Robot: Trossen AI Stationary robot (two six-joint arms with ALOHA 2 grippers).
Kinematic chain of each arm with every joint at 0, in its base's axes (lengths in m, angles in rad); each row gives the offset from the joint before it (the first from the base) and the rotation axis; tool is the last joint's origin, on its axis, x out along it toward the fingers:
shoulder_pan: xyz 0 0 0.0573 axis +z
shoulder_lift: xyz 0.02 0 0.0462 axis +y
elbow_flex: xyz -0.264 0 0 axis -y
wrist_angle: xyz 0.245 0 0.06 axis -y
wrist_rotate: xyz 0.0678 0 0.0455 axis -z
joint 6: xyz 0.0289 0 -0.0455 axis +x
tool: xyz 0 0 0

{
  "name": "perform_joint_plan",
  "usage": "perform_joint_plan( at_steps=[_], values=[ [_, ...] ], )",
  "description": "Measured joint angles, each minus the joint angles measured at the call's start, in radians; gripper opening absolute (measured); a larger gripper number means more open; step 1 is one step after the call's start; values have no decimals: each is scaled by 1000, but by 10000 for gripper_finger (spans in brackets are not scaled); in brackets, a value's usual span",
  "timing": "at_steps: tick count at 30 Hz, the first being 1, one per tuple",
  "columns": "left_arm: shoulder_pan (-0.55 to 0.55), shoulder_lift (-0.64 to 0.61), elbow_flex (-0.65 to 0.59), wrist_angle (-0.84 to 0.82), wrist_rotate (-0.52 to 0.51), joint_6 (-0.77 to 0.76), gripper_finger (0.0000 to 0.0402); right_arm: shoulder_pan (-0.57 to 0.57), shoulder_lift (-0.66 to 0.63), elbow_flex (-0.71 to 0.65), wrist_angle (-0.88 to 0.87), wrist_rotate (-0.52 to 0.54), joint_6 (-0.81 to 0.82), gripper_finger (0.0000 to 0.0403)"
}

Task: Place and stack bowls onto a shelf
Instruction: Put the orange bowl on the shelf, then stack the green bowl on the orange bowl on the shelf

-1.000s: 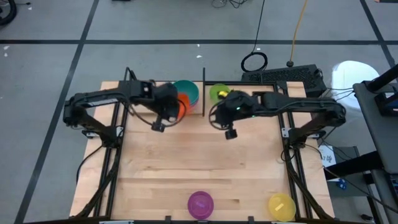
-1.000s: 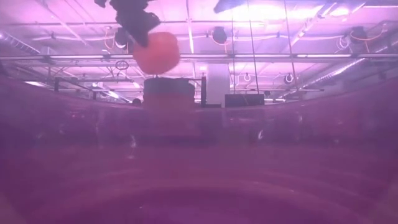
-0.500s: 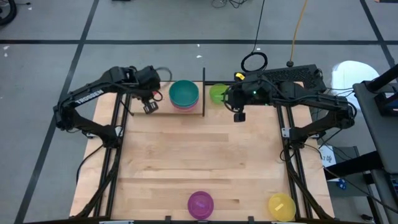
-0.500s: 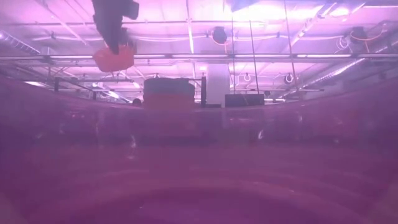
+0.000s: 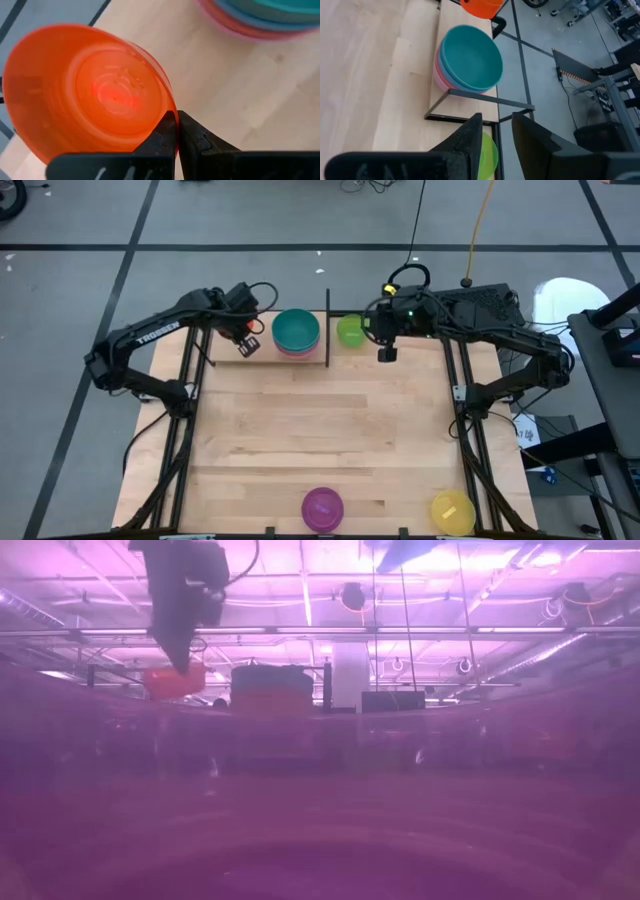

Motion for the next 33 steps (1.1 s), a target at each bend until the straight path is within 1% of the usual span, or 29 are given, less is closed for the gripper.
perform_joint_plan(
  at_steps=[8, 13, 17, 18, 24, 29, 33],
  values=[
    [76, 1, -138, 167, 1, 14, 2, -24, 0, 0, 0, 0, -6, 100],
    [137, 1, -218, 254, 7, 30, 2, -25, 0, 0, 1, 0, -52, 100],
    [173, 1, -268, 298, 80, 41, 2, -25, 0, 0, 1, 0, -72, 100],
    [176, 1, -279, 313, 83, 43, 3, -25, 0, 0, 1, 0, -75, 100],
    [179, 1, -290, 359, 88, 100, 33, -25, 0, 0, 1, 0, -77, 100],
    [178, 1, -290, 443, 105, 47, 52, -25, 0, 0, 1, 0, -75, 100],
    [176, 1, -280, 453, 126, 27, 60, -25, 0, 0, 1, 0, -74, 100]
  ],
)
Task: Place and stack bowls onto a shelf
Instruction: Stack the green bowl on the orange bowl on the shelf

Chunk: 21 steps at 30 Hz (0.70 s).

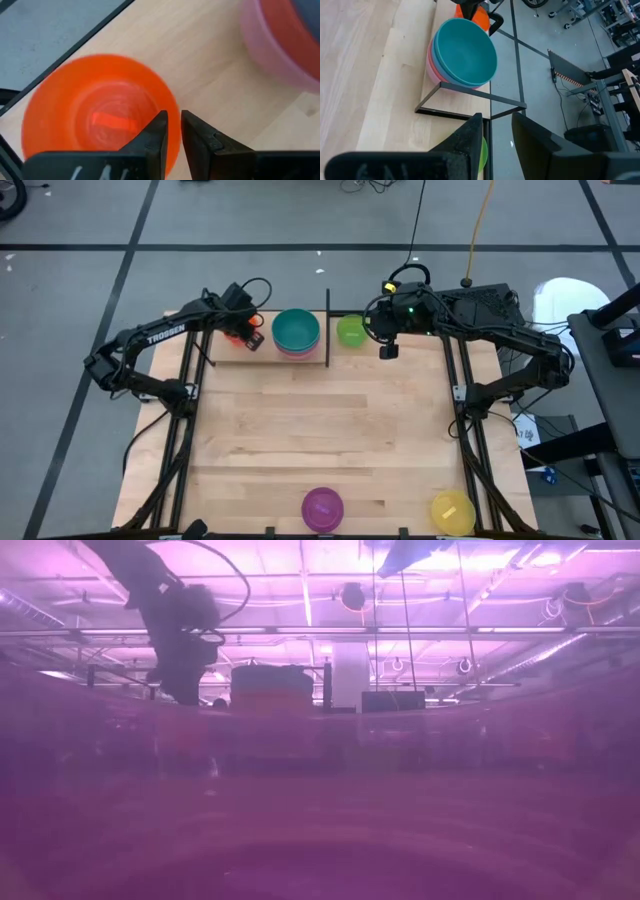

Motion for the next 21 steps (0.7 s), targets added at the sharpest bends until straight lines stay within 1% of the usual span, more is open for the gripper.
perform_joint_plan(
  at_steps=[4, 6, 8, 11, 13, 15, 19, 21],
  values=[
    [-13, -4, 38, -49, 4, -20, 61, 0, 0, 0, 0, 0, 0, 100],
    [-26, -8, 82, -106, 36, -27, 61, 0, 0, 0, 0, 0, 0, 100],
    [-45, -8, 136, -173, 109, -28, 62, 0, 0, 0, 0, 1, 1, 100],
    [-90, -8, 219, -297, 274, -3, 62, -2, 0, 0, 0, 1, 32, 100],
    [-140, -9, 260, -361, 373, 30, 62, -11, 0, 0, -1, -1, 89, 100],
    [-199, -9, 289, -419, 435, 58, 62, -25, 0, 0, -19, 0, 159, 100],
    [-319, -9, 314, -495, 445, 62, 63, -64, 2, 0, -113, -3, 319, 100],
    [-373, -8, 315, -515, 443, 46, 63, -82, 14, 0, -158, -29, 363, 100]
  ],
)
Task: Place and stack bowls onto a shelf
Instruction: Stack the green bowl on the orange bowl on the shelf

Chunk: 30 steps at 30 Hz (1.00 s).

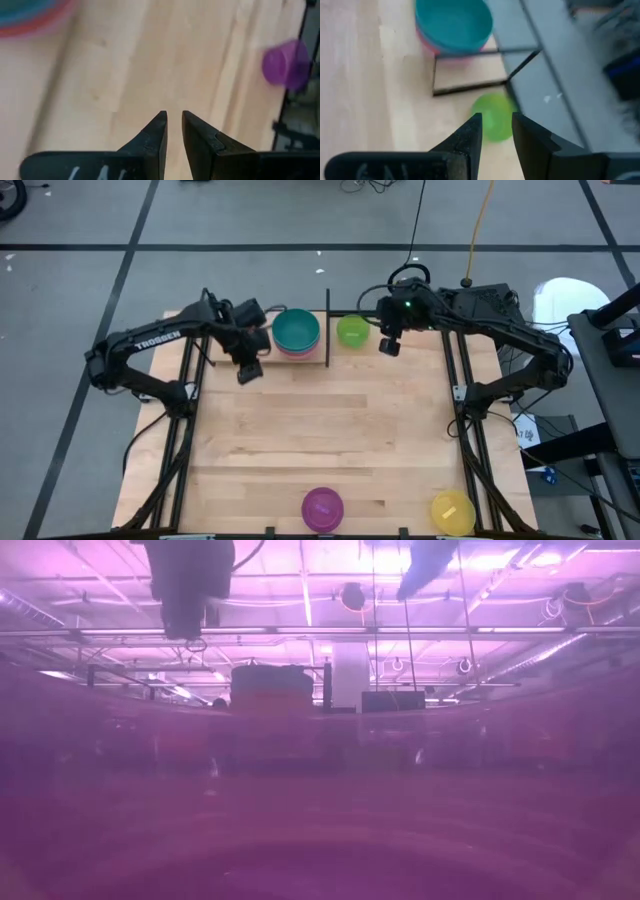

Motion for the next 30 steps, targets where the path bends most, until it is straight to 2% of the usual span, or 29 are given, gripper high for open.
perform_joint_plan(
  at_steps=[4, 9, 19, 22, 25, 30],
  values=[
    [-86, 0, 1, -23, 1, -42, 63, -32, 45, -1, -71, -125, -78, 100],
    [-151, 0, 1, -27, 0, -86, 63, -65, 121, -81, -14, -203, -235, 100],
    [-201, 0, 1, -30, -1, -176, 63, -158, 208, -273, 220, -214, -426, 100],
    [-209, 0, 1, -30, -1, -201, 63, -199, 221, -315, 287, -266, -441, 100],
    [-215, 0, 1, -30, -1, -223, 63, -230, 247, -339, 325, -318, -444, 100],
    [-215, 0, 1, -30, -1, -246, 63, -263, 335, -341, 346, -340, -458, 100]
  ],
)
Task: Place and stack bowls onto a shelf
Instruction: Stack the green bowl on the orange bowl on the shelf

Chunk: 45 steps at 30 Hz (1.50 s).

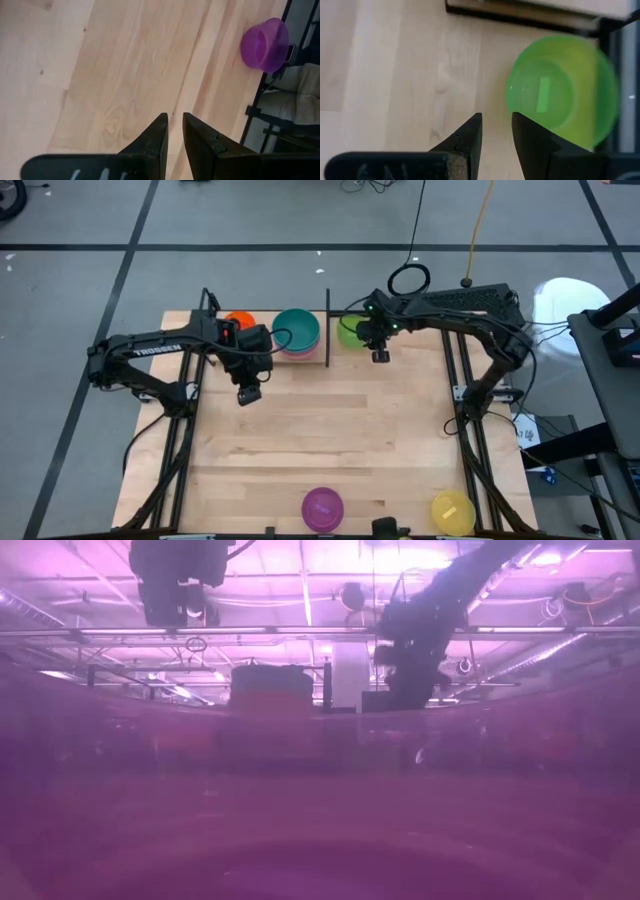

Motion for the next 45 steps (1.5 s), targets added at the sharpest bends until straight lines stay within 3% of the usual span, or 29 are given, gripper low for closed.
perform_joint_plan(
  at_steps=[9, 32, 45],
  values=[
    [0, 0, 0, 1, 0, -25, 63, -2, 108, -1, 82, 58, -40, 100],
    [0, 0, 0, 1, 0, -33, 63, -38, 100, 2, 164, 52, -121, 100],
    [0, 0, 0, 1, 1, -56, 63, -54, 223, 1, 233, 4, -122, 98]
  ],
)
